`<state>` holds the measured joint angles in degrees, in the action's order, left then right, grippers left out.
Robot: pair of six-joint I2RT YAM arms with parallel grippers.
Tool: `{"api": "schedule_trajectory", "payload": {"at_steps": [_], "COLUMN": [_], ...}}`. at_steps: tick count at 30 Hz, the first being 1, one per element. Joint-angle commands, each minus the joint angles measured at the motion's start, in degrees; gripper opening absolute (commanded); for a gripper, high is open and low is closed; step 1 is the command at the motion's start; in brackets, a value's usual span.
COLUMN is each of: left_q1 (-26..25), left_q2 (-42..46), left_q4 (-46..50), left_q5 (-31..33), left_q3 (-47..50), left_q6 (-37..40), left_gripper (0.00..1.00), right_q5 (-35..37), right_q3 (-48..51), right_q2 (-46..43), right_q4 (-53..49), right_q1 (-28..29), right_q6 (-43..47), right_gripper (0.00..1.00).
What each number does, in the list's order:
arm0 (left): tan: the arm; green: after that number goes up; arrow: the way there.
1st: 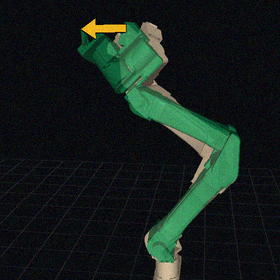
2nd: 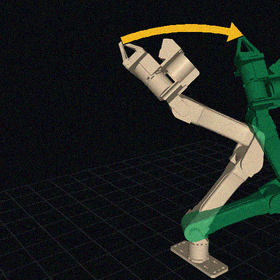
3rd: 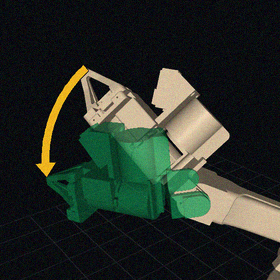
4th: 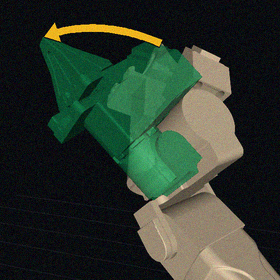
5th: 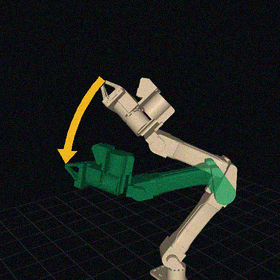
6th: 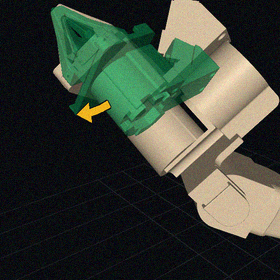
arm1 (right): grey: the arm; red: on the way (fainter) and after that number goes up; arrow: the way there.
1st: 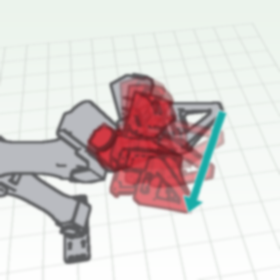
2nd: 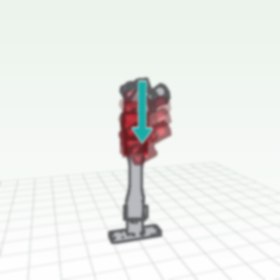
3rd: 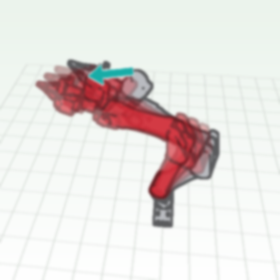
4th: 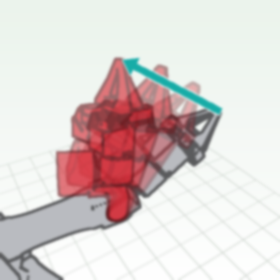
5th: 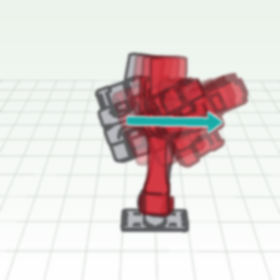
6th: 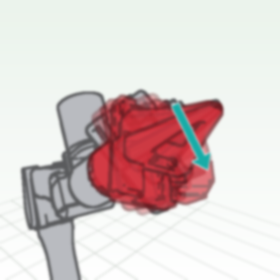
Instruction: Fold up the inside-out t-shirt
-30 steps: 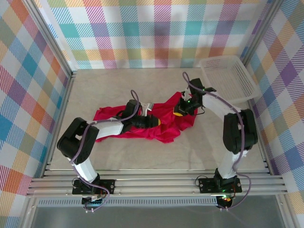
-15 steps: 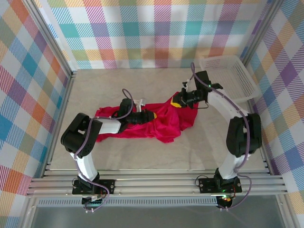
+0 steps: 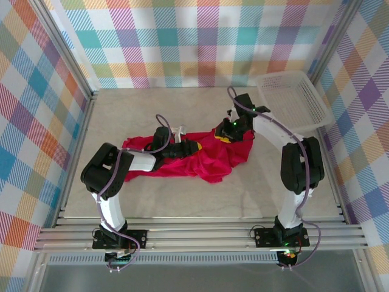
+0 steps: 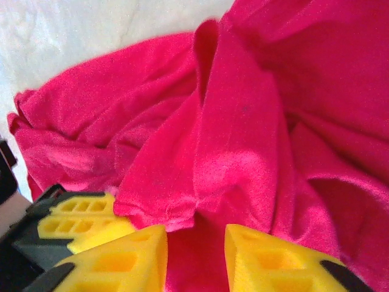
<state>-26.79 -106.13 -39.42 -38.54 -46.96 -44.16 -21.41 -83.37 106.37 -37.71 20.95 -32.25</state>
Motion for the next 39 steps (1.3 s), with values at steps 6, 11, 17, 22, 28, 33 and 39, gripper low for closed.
{"api": "schedule_trajectory", "payload": {"at_steps": [6,11,17,22,28,33,39], "left_q1": [0.33,0.33,1.93,6.54,11.64,16.31,20.11], "left_q2": [0.05,0.47,3.19,8.6,9.57,7.89,6.57], "left_q4": [-1.85,-1.42,8.41,16.84,29.06,32.07,34.32], "left_q5": [-1.45,-1.34,2.19,11.56,21.05,23.74,25.32], "left_q3": [0.28,0.47,0.42,4.13,4.5,6.03,6.75], "left_q6": [-0.01,0.12,2.54,2.86,2.7,3.18,5.2], "left_gripper": [0.0,0.0,0.14,0.44,0.22,0.18,0.14], "right_q5": [0.52,-0.16,2.06,1.92,-3.39,-5.84,-6.6], "right_q3": [-4.49,-10.56,-9.59,-2.7,1.08,1.63,0.5], "right_q2": [6.64,12.45,6.59,-6.84,-20.06,-27.77,-32.89], "right_q4": [0.82,-0.17,-5.68,-8.73,-11.79,-15.9,-20.54], "right_q1": [0.99,1.62,1.56,0.09,-2.05,-4.7,-8.46], "right_q6": [0.44,-0.4,2.02,4.63,5.16,5.85,8.24], "right_gripper": [0.43,0.24,0.0,0.0,0.0,0.0,0.0]}}
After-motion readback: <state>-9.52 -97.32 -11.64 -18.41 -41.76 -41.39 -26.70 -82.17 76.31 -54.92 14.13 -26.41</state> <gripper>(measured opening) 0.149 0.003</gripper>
